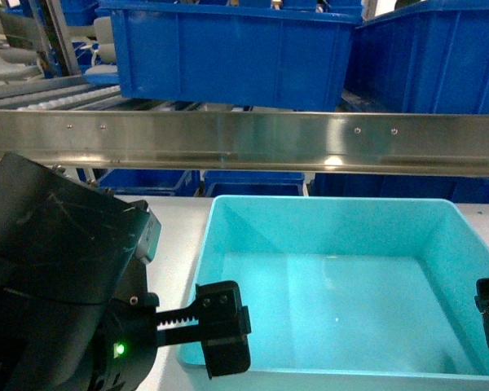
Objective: Organize blue bins on left shelf correctly
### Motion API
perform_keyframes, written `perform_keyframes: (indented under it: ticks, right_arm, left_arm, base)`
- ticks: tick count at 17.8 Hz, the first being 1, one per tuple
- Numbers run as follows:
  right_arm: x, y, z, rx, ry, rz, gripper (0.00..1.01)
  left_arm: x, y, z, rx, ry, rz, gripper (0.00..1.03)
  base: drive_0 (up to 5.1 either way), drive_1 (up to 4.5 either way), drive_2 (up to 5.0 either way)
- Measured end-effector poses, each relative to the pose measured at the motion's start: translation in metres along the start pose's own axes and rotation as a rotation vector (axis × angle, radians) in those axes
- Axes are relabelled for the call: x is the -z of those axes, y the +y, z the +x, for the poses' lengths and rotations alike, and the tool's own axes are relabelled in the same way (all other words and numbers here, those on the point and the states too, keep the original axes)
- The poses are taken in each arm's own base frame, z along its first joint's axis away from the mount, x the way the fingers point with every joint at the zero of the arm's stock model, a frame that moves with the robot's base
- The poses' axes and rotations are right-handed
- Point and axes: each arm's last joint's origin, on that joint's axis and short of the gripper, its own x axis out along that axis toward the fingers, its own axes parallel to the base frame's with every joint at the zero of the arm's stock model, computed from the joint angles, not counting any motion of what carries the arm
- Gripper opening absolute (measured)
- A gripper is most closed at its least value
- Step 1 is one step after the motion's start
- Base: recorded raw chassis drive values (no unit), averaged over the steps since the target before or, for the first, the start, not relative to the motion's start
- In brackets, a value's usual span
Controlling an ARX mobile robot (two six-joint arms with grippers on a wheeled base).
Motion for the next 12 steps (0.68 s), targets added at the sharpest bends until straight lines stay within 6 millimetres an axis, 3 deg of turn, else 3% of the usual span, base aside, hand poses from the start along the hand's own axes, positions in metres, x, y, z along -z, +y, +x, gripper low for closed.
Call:
perform_keyframes:
  ticks: [5, 11, 12]
  right_arm:
    - [-0.002, -0.005, 0.003, 0.015, -0.009, 0.008, 0.98]
    - [0.002, -0.004, 0.007, 0.015, -0.004, 0.008, 0.97]
    - [0.002, -0.004, 0.007, 0.015, -0.003, 0.008, 0.78]
  left_arm:
    - [-0.011, -0.012, 0.020, -0.014, 0.004, 0.005, 0.98]
    - [-0.010, -0.013, 0.020, -0.017, 0.007, 0.002, 0.98]
    - [-0.010, -0.013, 0.020, -0.017, 0.007, 0.001, 0.80]
  base:
    - [0.0, 0.00, 0.0]
    - [0.0, 0.00, 0.0]
    - [0.0, 0.00, 0.0]
